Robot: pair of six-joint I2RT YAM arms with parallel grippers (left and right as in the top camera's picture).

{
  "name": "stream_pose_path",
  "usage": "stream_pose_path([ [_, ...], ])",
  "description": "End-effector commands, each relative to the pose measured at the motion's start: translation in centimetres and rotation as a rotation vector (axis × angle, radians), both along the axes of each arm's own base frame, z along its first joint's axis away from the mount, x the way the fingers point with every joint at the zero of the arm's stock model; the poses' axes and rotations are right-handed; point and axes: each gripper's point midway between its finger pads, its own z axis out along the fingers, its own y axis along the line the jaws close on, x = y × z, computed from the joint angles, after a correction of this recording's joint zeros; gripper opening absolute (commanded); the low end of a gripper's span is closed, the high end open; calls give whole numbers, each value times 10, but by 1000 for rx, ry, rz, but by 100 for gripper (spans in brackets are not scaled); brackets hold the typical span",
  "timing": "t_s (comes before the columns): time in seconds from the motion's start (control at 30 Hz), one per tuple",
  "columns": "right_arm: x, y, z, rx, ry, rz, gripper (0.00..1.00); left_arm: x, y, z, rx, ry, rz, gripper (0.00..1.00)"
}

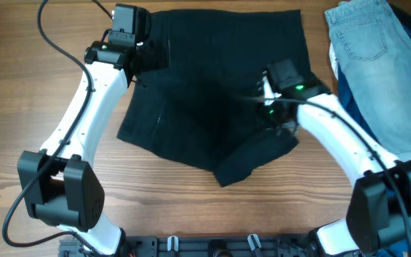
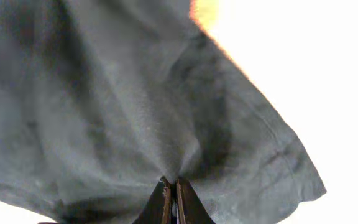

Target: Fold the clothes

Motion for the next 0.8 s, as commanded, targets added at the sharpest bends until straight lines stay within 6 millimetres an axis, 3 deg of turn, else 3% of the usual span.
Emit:
stream_pose_path([
  [0.0,26,-33,8,24,-66,-51,4,2,1,1,-10,-4,10,100],
  [0.07,33,-44,8,45,-81,-43,4,2,1,1,-10,-4,10,100],
  [0.1,34,-45,8,67,-81,-33,11,2,1,1,-10,-4,10,100],
  [0.17,31,-38,14,136,-77,9,61,2,1,1,-10,-4,10,100],
  [0.2,30,-34,18,156,-78,27,66,2,1,1,-10,-4,10,100],
  [0.3,27,-26,44,171,-116,48,71,-1,2,-1,-8,7,10,100],
  [0.4,14,-24,60,201,-104,-7,77,-20,-6,-14,-43,106,-23,100],
  [0.53,-17,-17,52,246,33,-49,77,-57,-21,-37,-130,293,-75,100],
  [0.7,-44,0,29,245,154,-136,74,-107,-11,-81,-161,494,113,100],
  [0.77,-49,-4,23,195,180,-253,73,-120,-8,-94,-170,536,177,100],
])
